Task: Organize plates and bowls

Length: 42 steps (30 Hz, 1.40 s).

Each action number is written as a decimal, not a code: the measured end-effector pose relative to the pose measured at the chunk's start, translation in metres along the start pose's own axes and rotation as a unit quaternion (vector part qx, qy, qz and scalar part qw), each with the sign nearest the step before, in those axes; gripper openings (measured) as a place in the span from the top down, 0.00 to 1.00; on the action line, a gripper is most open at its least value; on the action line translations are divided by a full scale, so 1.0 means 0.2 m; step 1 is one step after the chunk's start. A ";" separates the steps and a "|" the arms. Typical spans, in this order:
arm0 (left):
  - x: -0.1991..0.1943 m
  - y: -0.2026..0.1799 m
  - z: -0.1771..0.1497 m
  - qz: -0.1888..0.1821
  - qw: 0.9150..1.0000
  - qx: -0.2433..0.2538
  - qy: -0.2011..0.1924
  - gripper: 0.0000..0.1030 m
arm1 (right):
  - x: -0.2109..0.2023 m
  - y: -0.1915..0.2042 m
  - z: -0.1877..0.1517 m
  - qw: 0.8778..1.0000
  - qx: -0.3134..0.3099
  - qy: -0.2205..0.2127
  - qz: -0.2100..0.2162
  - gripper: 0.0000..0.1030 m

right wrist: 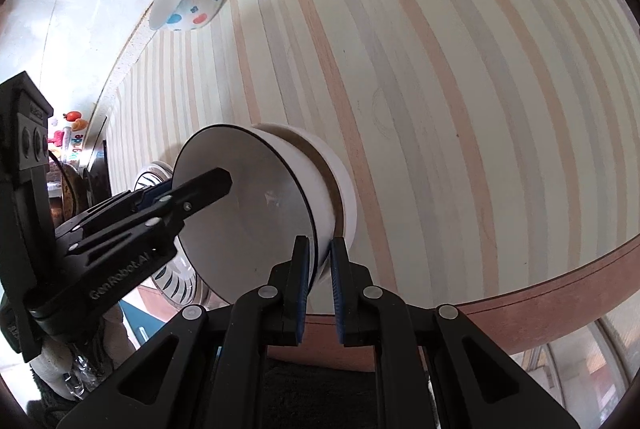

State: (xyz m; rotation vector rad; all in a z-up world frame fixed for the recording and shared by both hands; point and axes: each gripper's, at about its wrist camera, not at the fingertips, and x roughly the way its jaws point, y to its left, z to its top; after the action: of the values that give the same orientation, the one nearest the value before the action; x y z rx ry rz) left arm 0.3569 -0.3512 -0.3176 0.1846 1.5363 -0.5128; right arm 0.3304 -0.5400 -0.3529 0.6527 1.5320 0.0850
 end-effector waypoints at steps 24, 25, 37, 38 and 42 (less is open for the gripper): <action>-0.32 0.78 0.61 -0.004 0.978 -0.181 -0.101 0.77 | -0.23 0.34 0.71 0.995 -0.057 -0.068 0.054 0.69; -0.32 0.81 0.64 -0.007 0.977 -0.188 -0.100 0.77 | -0.21 0.39 0.76 0.994 -0.062 -0.075 0.052 0.69; -0.02 0.91 0.90 -0.030 0.977 -0.202 -0.065 0.78 | 0.17 0.77 1.27 0.992 -0.092 -0.085 0.002 0.70; -0.02 0.91 0.90 -0.034 0.977 -0.199 -0.069 0.78 | 0.21 0.78 1.28 0.992 -0.097 -0.082 -0.003 0.71; -0.02 0.92 0.90 -0.032 0.979 -0.190 -0.070 0.78 | 0.27 0.81 1.30 0.987 -0.125 -0.096 -0.035 0.84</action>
State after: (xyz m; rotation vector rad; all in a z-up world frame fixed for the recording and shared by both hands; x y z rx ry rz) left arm 0.5985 -0.2664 -0.3430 -0.1931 1.4745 -0.2672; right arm 0.6343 -0.4690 -0.3542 0.3952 1.3305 0.1547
